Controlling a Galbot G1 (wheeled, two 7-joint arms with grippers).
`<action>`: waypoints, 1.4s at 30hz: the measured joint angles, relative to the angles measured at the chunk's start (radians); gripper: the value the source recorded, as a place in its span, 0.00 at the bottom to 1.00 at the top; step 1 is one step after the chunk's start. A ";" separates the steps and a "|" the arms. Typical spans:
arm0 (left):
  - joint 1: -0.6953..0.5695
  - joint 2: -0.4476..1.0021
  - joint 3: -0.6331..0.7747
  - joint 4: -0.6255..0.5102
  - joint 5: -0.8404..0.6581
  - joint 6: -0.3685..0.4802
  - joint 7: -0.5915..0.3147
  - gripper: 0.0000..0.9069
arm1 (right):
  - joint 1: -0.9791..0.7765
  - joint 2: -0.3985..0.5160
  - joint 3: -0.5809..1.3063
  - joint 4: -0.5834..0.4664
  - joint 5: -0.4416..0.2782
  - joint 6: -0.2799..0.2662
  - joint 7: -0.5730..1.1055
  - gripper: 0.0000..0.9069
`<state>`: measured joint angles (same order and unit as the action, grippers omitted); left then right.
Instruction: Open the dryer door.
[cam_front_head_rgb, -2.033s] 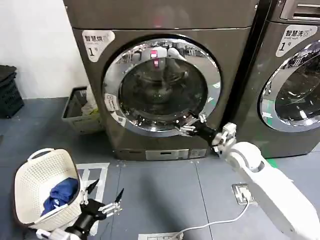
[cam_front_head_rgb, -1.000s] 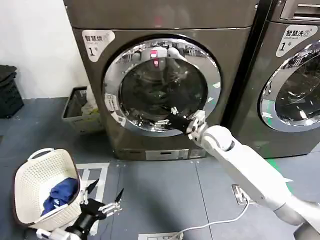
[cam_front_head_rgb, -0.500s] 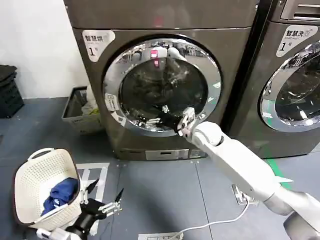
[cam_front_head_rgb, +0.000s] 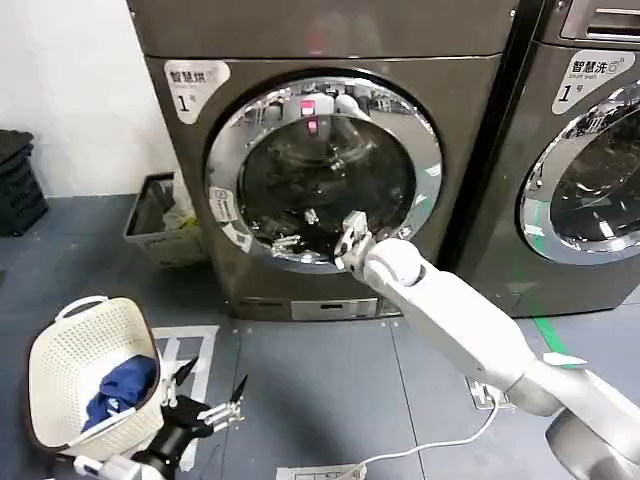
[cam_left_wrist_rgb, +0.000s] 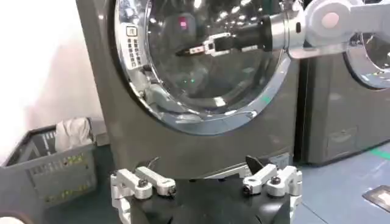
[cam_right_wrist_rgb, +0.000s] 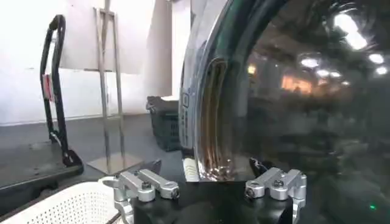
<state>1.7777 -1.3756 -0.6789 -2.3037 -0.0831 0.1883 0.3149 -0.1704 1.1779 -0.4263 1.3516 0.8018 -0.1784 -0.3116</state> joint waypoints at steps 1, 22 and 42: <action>0.000 0.000 0.000 0.000 0.000 0.000 0.000 1.00 | 0.004 0.005 -0.003 -0.005 0.000 0.000 0.000 1.00; -0.002 -0.003 0.004 -0.002 0.000 -0.001 0.000 1.00 | 0.072 0.093 -0.049 -0.122 -0.002 0.016 -0.017 1.00; -0.012 -0.004 0.008 0.005 0.000 -0.001 0.000 1.00 | 0.116 0.152 -0.089 -0.201 -0.003 0.028 -0.044 1.00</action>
<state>1.7653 -1.3791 -0.6705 -2.2990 -0.0834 0.1876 0.3153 -0.0545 1.3298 -0.5156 1.1506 0.7984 -0.1508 -0.3552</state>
